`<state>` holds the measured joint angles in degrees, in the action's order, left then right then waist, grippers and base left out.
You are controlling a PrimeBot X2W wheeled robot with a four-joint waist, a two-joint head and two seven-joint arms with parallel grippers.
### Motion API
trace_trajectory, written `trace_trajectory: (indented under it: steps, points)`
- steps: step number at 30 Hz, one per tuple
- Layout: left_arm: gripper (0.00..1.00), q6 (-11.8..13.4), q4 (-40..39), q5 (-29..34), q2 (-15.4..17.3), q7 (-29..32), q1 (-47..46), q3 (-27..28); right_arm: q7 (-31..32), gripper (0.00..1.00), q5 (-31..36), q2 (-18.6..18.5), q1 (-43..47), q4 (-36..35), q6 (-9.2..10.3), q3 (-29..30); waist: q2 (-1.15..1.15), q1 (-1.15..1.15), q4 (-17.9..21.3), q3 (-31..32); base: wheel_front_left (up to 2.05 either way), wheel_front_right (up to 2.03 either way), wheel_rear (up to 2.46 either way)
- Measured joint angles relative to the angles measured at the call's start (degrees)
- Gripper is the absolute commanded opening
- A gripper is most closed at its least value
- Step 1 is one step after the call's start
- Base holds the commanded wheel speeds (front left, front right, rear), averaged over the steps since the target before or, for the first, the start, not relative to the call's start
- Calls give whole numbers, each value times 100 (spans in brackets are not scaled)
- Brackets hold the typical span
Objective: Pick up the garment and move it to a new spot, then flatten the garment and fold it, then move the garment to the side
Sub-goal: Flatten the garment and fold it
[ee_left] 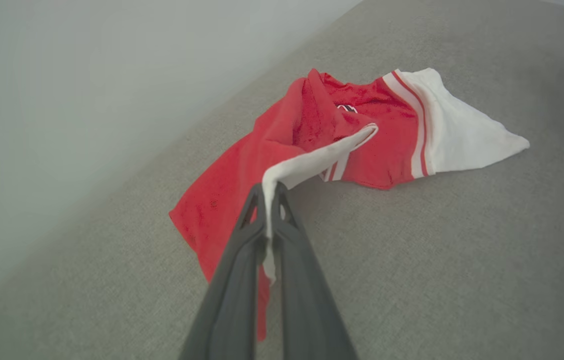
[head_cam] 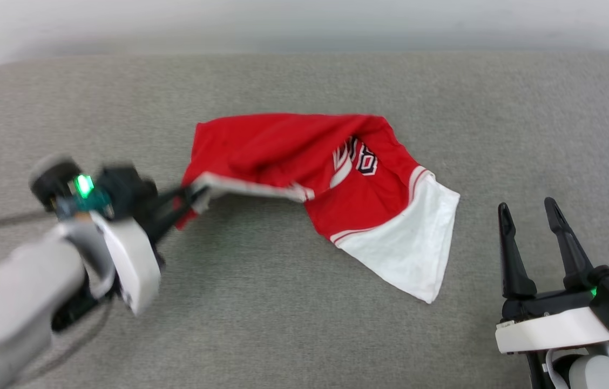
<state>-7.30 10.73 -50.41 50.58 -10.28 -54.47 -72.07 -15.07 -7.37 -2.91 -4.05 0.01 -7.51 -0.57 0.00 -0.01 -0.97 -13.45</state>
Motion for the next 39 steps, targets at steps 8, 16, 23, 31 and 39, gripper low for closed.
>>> trace_trajectory:
  steps: [8,16,23,31,39]
  points:
    - [0,43,-62,385,-297,78,1575,-126,-1,100,91,1,100,148,1,-42,0,0,-363,336,0,0,0]
    - [100,133,595,538,-884,-110,2181,-91,-1,100,144,1,183,208,0,-24,0,0,-511,572,0,0,0]
    - [100,624,75,-225,-727,-463,2339,1401,-1,100,182,0,341,194,1,191,0,0,-650,801,0,0,0]
    - [100,1263,-766,-538,-368,-479,3134,2414,-1,100,234,1,407,93,0,230,0,1,-659,913,0,0,0]
    - [100,2488,-1748,213,-933,-479,3929,3834,-1,100,212,0,469,-112,1,209,0,1,-586,854,0,0,0]
